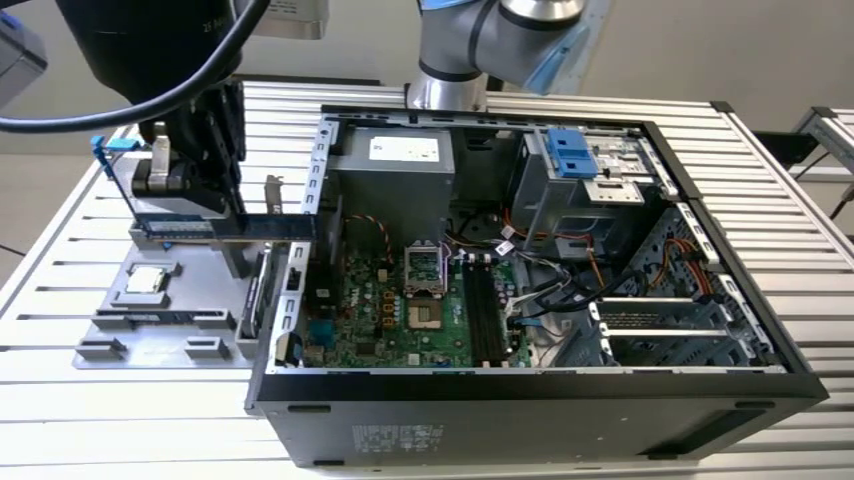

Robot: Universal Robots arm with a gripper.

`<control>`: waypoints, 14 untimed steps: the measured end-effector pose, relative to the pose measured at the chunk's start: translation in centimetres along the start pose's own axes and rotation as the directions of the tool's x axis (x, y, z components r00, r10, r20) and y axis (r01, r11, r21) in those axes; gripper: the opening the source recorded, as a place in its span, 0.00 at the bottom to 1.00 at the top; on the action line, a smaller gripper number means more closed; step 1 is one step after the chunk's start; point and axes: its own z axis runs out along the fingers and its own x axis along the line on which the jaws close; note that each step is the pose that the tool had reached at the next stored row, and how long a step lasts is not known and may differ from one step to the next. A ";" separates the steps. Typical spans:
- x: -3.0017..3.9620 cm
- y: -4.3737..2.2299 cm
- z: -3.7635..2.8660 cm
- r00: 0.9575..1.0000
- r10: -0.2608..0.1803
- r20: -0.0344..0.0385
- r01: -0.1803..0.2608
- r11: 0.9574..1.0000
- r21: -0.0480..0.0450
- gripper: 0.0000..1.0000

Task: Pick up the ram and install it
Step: 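Pick up the ram and move it above insertion slot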

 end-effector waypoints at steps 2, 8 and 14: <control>0.00 0.24 0.01 1.000 0.000 0.000 0.000 1.000 0.000 0.00; 0.00 0.97 0.02 1.000 0.000 0.000 0.000 1.000 0.000 0.00; 0.00 1.69 0.03 1.000 0.000 0.000 0.000 1.000 0.000 0.00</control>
